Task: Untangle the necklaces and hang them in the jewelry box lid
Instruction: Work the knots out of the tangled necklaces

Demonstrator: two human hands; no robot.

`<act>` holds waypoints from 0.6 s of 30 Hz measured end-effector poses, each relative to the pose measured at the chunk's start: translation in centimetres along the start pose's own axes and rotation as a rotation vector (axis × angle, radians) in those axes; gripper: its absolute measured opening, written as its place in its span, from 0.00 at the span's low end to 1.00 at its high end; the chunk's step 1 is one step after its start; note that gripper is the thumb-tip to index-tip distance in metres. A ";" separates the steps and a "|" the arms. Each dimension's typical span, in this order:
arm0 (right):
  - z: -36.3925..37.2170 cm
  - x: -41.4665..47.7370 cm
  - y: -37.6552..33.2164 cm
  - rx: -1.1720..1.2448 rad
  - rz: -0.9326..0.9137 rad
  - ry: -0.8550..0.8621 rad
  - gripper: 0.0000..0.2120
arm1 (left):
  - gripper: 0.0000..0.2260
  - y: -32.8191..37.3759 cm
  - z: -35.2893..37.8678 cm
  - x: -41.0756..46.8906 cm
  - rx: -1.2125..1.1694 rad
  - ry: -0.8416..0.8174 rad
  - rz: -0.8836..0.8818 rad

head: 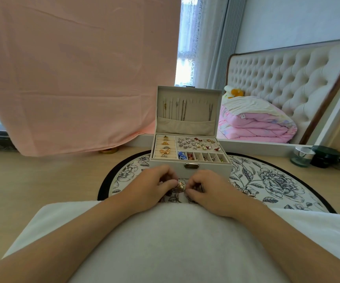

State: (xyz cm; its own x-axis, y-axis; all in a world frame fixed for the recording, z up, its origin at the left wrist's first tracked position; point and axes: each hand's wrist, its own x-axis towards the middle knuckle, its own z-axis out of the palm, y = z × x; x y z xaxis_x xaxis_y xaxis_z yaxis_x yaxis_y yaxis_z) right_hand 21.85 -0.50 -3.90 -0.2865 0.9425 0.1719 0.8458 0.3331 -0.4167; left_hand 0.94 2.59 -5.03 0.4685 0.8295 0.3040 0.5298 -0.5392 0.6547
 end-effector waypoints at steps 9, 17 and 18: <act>-1.1 0.3 -1.3 0.913 0.226 0.015 0.09 | 0.05 1.3 -0.4 0.3 -0.700 0.055 -0.140; -2.2 0.3 -0.6 1.153 0.215 -0.060 0.10 | 0.16 0.4 -0.1 0.1 -0.329 -0.190 -0.085; -2.3 0.3 -0.6 1.187 0.218 -0.058 0.10 | 0.15 0.5 0.0 0.0 -0.294 -0.250 -0.079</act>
State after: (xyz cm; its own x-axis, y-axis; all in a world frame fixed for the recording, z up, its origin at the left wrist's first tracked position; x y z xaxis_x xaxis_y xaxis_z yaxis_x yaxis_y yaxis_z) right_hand 22.29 -0.42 -1.58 -0.2345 0.9716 -0.0314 -0.0525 -0.0449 -0.9976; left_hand 1.25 2.31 -4.70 0.6114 0.7861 0.0905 0.3633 -0.3805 0.8504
